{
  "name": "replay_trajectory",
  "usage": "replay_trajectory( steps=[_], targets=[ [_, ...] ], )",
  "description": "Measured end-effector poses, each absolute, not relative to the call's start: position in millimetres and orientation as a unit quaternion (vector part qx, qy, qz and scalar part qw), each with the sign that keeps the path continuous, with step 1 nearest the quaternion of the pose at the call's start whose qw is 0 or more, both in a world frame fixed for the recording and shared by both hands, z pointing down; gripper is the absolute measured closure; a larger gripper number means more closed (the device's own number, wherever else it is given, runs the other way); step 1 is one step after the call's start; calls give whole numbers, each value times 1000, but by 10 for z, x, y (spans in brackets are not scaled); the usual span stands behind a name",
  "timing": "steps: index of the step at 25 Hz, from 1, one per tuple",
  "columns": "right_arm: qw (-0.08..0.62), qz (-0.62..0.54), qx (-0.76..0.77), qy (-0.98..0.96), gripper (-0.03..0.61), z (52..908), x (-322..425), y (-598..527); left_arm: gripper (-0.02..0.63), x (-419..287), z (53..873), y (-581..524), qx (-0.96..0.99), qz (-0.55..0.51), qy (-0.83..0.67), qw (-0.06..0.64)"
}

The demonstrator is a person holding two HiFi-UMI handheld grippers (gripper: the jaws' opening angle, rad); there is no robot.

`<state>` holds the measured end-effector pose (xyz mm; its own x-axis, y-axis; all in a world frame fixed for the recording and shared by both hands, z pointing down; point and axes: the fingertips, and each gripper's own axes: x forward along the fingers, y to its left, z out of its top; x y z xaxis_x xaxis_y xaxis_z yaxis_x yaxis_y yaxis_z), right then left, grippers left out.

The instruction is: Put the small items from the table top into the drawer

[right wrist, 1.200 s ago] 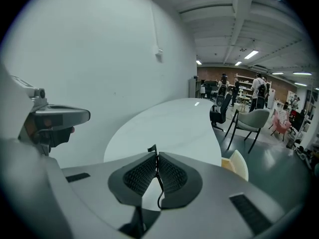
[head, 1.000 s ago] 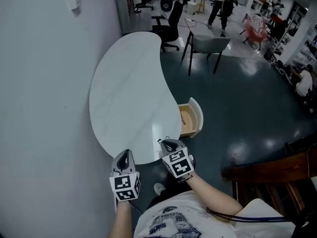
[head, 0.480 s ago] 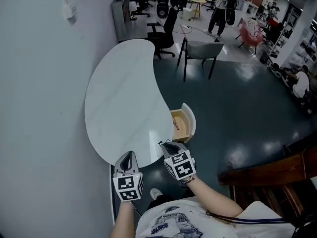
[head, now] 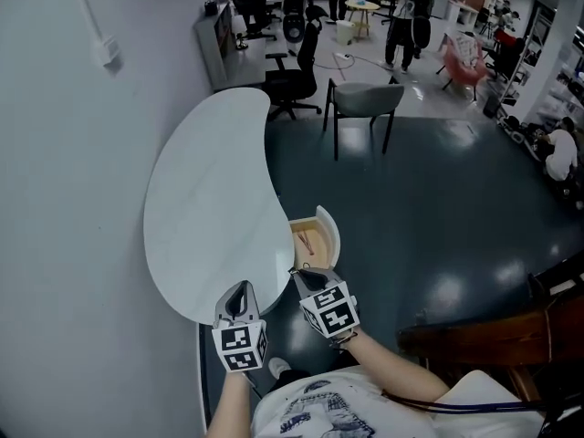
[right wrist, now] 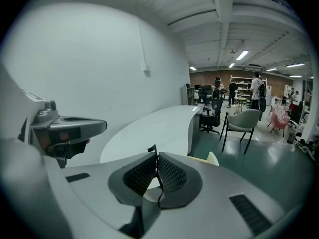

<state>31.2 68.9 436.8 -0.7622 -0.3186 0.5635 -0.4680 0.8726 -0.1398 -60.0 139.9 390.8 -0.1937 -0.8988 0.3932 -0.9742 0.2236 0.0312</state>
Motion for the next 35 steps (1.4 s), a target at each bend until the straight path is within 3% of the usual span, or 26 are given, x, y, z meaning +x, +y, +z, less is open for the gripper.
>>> replay_trajectory(
  steps=[18,35],
  targets=[
    [264,130,173,-940,545,4417,1475,-446,594,602,4042,214,590,108,-781,175],
    [279,165,177,-929,543,4735,1282,-725,594,354,4368,-102,592,130,-768,207]
  ],
)
